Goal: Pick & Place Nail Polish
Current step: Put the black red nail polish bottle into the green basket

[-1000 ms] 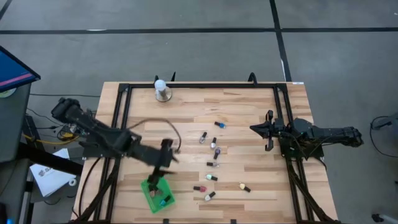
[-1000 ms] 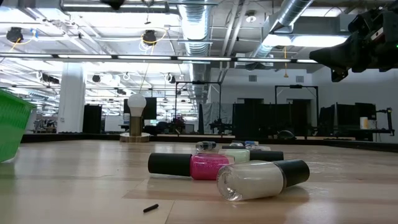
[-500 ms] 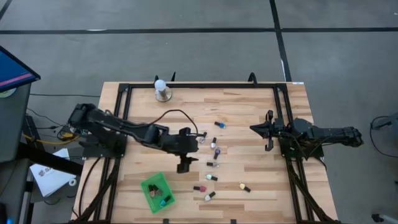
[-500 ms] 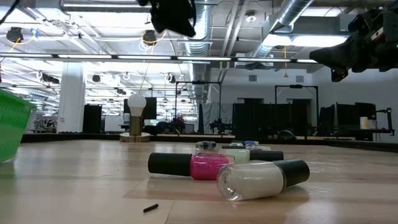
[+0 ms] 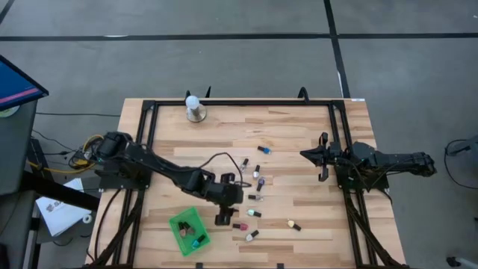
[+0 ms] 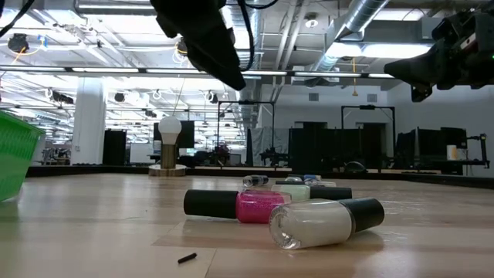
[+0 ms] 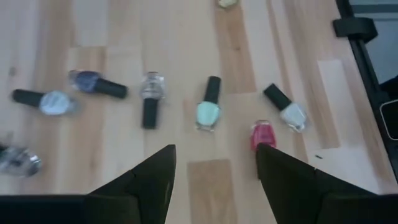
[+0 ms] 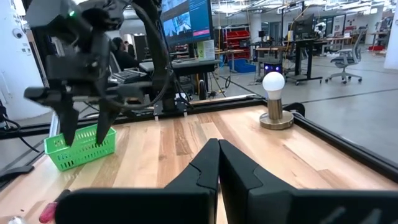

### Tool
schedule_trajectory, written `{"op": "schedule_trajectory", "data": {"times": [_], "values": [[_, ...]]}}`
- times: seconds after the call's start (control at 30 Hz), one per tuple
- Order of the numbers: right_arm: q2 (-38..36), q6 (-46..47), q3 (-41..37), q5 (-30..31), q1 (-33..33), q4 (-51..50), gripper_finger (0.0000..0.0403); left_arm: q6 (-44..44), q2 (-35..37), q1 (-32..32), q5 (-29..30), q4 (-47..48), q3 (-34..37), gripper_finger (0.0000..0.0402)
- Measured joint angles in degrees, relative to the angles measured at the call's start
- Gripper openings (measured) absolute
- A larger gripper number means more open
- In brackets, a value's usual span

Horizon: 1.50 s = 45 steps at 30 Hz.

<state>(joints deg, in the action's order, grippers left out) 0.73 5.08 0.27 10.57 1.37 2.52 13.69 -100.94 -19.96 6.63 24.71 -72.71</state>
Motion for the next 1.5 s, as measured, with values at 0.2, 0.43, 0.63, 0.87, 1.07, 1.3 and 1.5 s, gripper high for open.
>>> {"op": "schedule_trajectory", "data": {"times": [0.2,0.43,0.63,0.87,1.07,1.3,1.5], "values": [[0.00,2.90,0.00,-0.02,-0.01,0.02,0.0000,0.48,-3.24,-2.91,0.04,-2.47,0.00,0.0219],[0.00,3.98,0.00,-0.02,0.00,0.02,0.0000,4.67,-9.41,-5.45,0.80,-11.31,0.00,0.0219],[0.00,3.98,0.00,-0.02,-0.02,0.00,0.0000,6.10,-12.76,-7.79,3.99,-13.27,0.03,0.0219],[0.00,3.98,0.00,-0.02,-0.01,0.02,0.0000,6.94,-15.06,-9.66,4.50,-13.17,0.11,0.0219],[0.00,3.98,0.01,-0.02,-0.01,0.02,0.0000,8.20,-16.31,-9.71,6.07,-13.06,0.47,0.0219],[0.00,3.98,0.00,-0.02,-0.01,0.01,0.0000,8.12,-16.01,-9.16,3.92,-13.88,2.73,0.0194],[0.00,3.98,0.00,0.00,0.00,0.02,0.0000,8.00,-15.90,-8.97,3.45,-13.81,3.28,0.0139]]}}
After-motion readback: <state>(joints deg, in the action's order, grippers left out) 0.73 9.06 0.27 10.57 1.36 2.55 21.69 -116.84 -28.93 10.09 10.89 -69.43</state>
